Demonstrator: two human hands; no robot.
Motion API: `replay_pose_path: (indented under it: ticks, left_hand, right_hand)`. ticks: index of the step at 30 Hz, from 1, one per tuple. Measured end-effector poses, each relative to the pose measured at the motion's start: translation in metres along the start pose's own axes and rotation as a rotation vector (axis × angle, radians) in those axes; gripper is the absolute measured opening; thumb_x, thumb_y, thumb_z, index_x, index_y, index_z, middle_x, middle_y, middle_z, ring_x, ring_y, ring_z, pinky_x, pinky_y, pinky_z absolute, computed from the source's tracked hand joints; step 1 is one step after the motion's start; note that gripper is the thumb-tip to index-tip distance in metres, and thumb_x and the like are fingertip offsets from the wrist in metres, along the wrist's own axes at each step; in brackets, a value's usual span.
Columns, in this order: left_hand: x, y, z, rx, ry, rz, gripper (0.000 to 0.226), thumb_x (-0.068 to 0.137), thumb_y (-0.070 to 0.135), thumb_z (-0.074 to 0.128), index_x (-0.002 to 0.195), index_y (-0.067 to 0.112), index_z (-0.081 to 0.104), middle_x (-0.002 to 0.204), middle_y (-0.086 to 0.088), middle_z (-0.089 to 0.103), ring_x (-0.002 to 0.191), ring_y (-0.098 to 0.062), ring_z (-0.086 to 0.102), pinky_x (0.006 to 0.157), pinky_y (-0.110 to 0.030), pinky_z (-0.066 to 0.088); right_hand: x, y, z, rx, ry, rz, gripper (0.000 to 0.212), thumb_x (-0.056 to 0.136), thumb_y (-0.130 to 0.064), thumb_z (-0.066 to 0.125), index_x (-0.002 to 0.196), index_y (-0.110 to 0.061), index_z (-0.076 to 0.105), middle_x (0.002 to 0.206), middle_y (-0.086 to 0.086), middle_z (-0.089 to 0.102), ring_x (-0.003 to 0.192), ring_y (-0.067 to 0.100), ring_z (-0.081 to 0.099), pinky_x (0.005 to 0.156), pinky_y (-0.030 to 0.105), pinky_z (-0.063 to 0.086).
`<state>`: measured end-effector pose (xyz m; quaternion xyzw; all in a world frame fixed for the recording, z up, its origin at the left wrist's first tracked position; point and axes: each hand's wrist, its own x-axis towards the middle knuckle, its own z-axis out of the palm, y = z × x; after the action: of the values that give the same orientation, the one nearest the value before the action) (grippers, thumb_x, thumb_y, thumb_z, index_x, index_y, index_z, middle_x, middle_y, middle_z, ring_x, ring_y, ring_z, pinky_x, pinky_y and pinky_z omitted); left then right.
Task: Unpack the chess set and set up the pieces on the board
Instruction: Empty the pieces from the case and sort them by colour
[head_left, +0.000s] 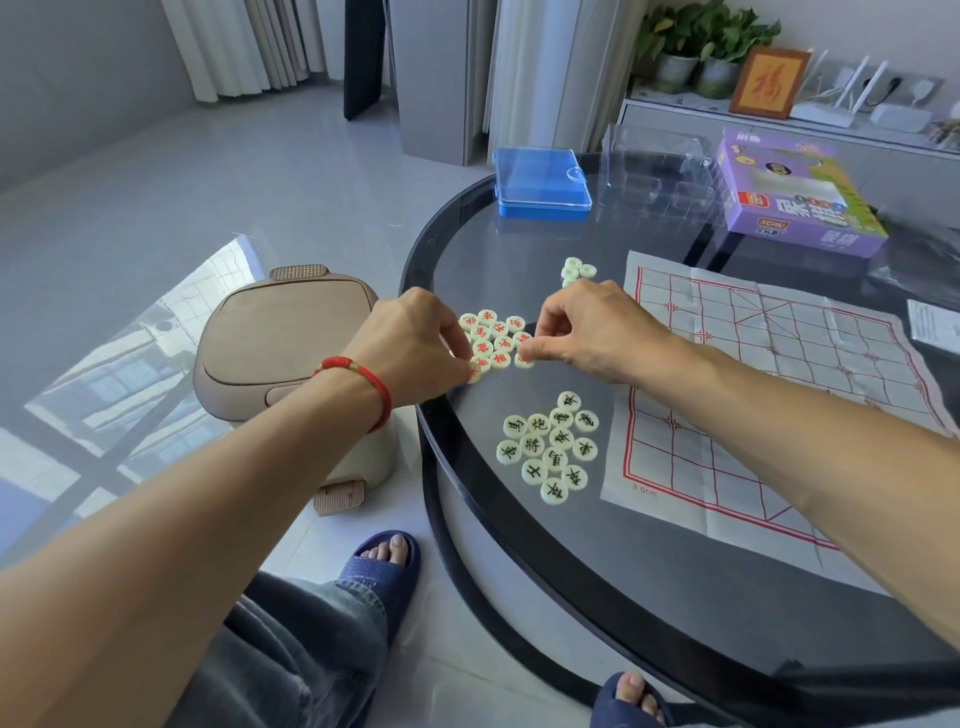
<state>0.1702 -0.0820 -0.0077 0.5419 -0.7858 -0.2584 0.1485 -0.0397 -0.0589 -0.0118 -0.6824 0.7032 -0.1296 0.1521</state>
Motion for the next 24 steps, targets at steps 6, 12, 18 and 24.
replay_pose_path:
  ticks: [6, 12, 18, 24]
  left_hand:
    - [0.002, -0.006, -0.001, 0.068, -0.007, -0.013, 0.006, 0.082, 0.020, 0.076, 0.083, 0.022, 0.071, 0.090, 0.001, 0.068, 0.078, -0.011, 0.062, 0.053, -0.017, 0.043]
    - [0.005, -0.005, 0.005, 0.088, 0.017, -0.012, 0.008, 0.083, 0.018, 0.075, 0.081, 0.021, 0.067, 0.090, 0.000, 0.067, 0.081, -0.015, 0.061, 0.051, -0.017, 0.040]
    - [0.008, -0.002, 0.008, 0.067, 0.055, -0.030, 0.011, 0.084, 0.020, 0.075, 0.086, 0.019, 0.064, 0.091, -0.001, 0.066, 0.084, -0.016, 0.061, 0.051, -0.016, 0.039]
    - [0.013, -0.004, 0.011, 0.064, 0.098, -0.044, 0.010, 0.084, 0.022, 0.075, 0.087, 0.017, 0.066, 0.091, -0.004, 0.068, 0.084, -0.020, 0.064, 0.057, -0.021, 0.048]
  right_hand:
    - [0.007, 0.004, 0.001, -0.017, 0.147, 0.009, 0.031, 0.094, -0.045, 0.066, 0.080, -0.019, 0.072, 0.081, -0.003, 0.070, 0.086, 0.024, 0.066, 0.077, 0.040, 0.054]
    - [0.020, 0.036, -0.005, -0.191, 0.235, 0.154, 0.027, 0.098, -0.019, 0.051, 0.120, -0.016, 0.066, 0.114, 0.009, 0.065, 0.109, 0.035, 0.060, 0.088, 0.043, 0.051]
    - [0.020, 0.042, 0.002, -0.270, 0.143, 0.084, 0.040, 0.103, -0.026, 0.045, 0.141, -0.029, 0.055, 0.122, 0.012, 0.051, 0.112, 0.036, 0.055, 0.091, 0.046, 0.050]
    - [0.015, 0.035, -0.009, -0.135, 0.188, -0.003, 0.017, 0.083, -0.032, 0.083, 0.091, -0.017, 0.078, 0.094, 0.000, 0.063, 0.094, 0.023, 0.062, 0.083, 0.036, 0.049]
